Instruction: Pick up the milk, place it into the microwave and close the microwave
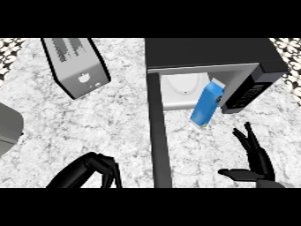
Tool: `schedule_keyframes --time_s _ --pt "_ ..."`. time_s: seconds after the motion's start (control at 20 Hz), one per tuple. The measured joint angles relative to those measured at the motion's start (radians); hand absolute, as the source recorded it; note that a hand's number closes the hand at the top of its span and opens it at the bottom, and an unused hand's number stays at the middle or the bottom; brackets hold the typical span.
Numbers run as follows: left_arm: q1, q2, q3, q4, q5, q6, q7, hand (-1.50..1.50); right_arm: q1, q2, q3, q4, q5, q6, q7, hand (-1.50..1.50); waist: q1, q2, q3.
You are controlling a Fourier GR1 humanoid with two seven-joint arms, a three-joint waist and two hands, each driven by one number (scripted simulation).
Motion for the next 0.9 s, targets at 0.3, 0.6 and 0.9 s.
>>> schedule_keyframes --time_s 0.3,0.6,0.9 --pt "-0.074 -0.014 -0.077 0.103 -0.091 0.061 -0.046 1.5 0.19 -0.059 0.006 -0.179 -0.042 0.034 0.007 -1.5 -0.007 0.006 0.001" --pt "-0.126 -0.017 -0.195 0.203 -0.141 0.186 -0.12 1.5 0.364 -0.115 0.028 -0.396 -0.103 0.097 0.036 -1.5 -0.005 0.013 0.002" --pt "-0.167 -0.015 -0.364 0.307 -0.132 0.311 -0.133 1.5 0.497 -0.142 0.077 -0.641 -0.172 0.15 0.075 -1.5 -0.016 0.017 0.003"
